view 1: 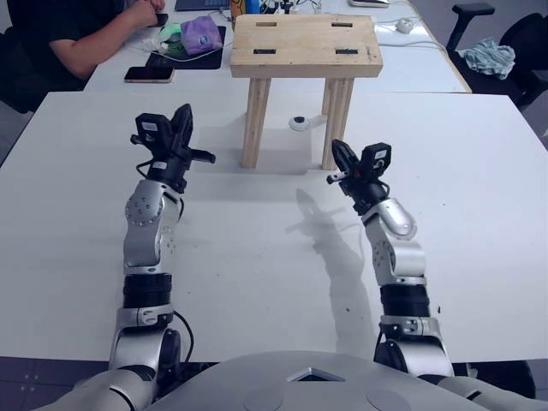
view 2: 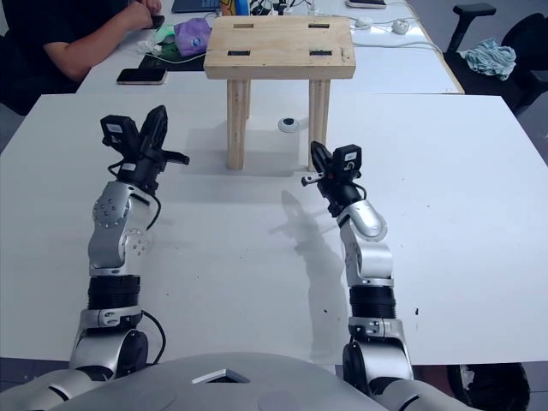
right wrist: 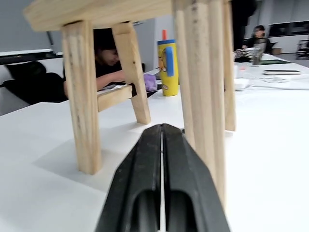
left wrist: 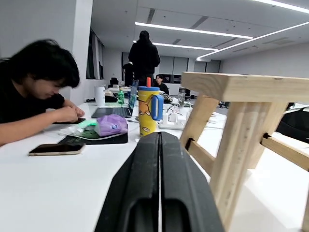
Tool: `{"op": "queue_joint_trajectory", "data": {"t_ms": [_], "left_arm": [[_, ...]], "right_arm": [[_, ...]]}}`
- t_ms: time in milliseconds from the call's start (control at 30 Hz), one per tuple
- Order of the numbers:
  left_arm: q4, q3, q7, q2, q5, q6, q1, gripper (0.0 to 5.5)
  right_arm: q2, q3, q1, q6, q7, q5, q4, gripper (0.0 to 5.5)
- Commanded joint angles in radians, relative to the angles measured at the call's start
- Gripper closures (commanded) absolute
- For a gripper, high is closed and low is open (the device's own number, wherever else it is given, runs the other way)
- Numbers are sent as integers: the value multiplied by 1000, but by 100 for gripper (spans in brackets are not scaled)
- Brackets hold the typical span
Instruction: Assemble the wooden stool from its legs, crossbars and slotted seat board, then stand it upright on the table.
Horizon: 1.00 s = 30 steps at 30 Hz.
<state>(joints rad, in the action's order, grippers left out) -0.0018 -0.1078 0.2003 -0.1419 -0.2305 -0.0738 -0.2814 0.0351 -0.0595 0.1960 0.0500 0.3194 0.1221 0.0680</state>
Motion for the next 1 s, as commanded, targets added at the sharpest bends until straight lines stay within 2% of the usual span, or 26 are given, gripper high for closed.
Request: {"op": "queue_joint_trajectory", "data": {"t_ms": [33,200,333,633,833,1000], "left_arm": [[6,19,-72,12,91,43,-4,550],[24,29,-117,17,160,93,19,550],[72,76,-156,34,240,162,9,550],[130,99,-211,108,260,251,-33,550],[143,150,-228,146,303,279,-39,550],[155,150,-232,157,296,288,-24,550]], "right_arm": [[-52,71,-44,-65,-97,-81,-39,550],[-86,106,-50,-76,-168,-115,-45,550],[-54,80,5,-97,-176,-113,11,550],[32,18,163,-118,-157,-94,181,550],[65,7,194,-131,-139,-83,229,550],[59,36,171,-122,-128,-93,225,550]]}}
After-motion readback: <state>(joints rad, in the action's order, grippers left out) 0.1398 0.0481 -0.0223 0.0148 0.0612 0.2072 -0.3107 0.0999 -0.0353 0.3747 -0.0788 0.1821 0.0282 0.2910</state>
